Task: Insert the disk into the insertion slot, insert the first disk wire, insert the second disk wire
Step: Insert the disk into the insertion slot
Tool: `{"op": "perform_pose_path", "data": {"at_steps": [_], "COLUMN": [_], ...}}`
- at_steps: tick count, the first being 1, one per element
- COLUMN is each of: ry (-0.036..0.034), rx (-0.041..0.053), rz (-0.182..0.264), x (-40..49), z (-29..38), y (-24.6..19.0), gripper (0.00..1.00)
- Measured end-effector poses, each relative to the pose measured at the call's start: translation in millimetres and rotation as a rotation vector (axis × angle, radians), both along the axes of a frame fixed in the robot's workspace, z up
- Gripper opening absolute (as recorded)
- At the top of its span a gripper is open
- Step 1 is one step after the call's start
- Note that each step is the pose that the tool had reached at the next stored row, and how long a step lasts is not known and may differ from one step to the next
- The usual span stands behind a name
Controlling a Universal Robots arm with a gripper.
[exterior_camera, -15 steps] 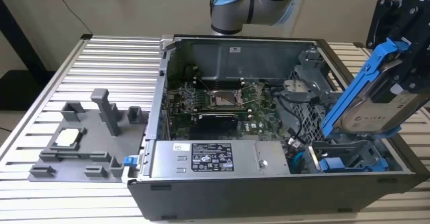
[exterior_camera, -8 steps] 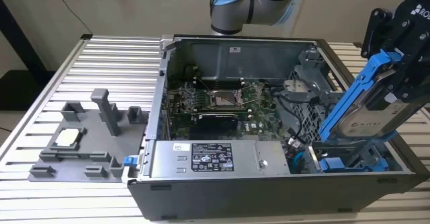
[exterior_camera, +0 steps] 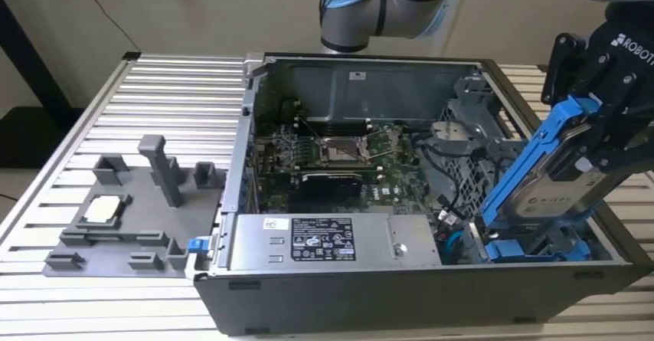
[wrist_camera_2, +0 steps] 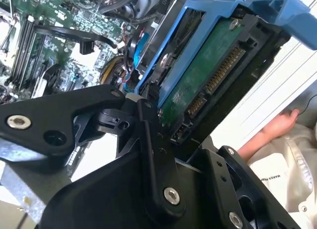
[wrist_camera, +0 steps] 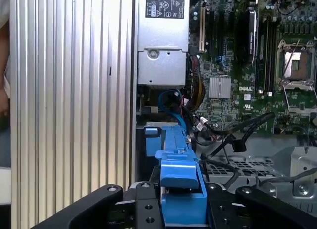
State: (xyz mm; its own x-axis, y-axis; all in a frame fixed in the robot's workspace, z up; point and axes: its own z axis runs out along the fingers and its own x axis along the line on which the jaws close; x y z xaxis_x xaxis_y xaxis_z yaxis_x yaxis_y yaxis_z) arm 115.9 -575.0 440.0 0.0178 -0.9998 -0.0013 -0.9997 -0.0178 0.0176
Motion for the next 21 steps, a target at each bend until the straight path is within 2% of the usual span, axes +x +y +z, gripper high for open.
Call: {"op": "perform_pose_path", "data": {"at_steps": [12,14,17,21], "ry": [0.0,-0.0001,-0.0001,0.0], "rx": [0.0007,0.0059,0.0217,0.0229], "rz": [0.004,0.004,0.004,0.002], "x": [4.7,5.5,7.0,7.8], "z": [-21.8,-24.3,-27.3,-30.6], "y": [-1.0,-1.0,-1.0,-1.0], "gripper": [0.33,0.33,0.33,0.33]}}
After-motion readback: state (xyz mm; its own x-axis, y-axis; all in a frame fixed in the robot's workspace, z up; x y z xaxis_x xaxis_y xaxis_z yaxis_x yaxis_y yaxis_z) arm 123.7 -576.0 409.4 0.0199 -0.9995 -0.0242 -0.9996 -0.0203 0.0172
